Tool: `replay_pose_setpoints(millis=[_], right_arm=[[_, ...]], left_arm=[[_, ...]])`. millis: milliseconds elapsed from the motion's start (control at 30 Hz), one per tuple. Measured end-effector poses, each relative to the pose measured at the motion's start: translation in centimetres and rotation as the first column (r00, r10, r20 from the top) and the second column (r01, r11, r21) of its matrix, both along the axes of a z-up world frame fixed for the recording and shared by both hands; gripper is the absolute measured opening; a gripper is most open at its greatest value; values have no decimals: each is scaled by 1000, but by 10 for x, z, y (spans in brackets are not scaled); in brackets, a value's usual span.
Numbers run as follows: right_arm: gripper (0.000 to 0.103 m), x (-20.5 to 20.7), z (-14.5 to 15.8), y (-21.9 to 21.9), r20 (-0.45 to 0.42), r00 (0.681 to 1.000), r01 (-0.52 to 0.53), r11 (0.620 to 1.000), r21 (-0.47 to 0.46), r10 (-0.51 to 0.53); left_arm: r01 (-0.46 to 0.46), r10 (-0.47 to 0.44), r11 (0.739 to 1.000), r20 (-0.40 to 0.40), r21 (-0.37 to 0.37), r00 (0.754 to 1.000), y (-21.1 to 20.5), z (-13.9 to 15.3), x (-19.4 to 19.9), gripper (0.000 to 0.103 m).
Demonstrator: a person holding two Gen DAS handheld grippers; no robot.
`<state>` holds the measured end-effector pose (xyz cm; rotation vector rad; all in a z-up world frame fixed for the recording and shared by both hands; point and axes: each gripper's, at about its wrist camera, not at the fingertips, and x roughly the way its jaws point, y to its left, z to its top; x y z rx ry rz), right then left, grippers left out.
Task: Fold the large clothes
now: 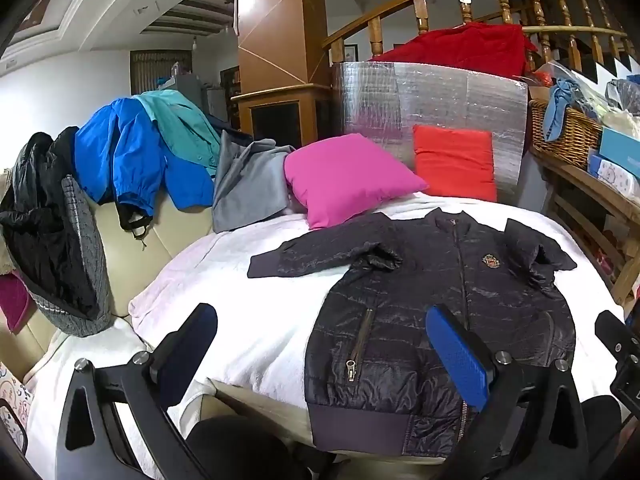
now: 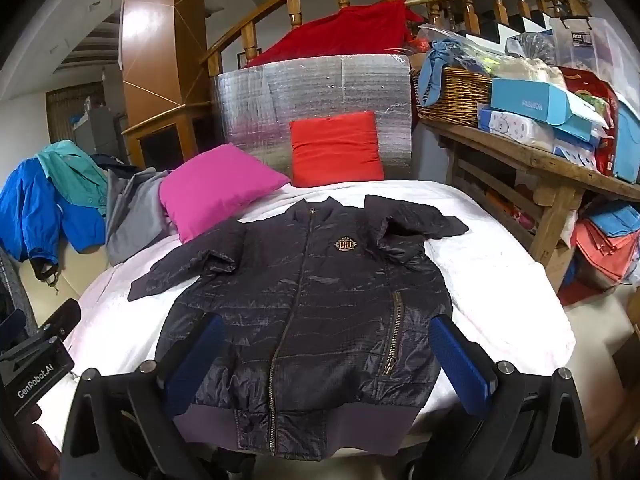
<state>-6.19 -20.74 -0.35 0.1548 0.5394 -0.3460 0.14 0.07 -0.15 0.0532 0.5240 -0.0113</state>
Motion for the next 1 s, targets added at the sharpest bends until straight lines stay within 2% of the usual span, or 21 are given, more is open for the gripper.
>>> replay_pose_setpoints(millis=[533,667,1000], right_arm=[[103,9,-10,-2,-36,999,-23,1000,17,24],[103,10,-12,-1,-35,999,-25,1000,10,25],[103,15,-18,1,-49,998,-29,1000,-2,29]], left_arm=[[-11,10,1000,-76,-21,997,10,-12,8,103],[-12,12,1000,-48,-12,999,11,-18,11,103],[-19,16,999,-93,-32,996,12,-23,14,103]])
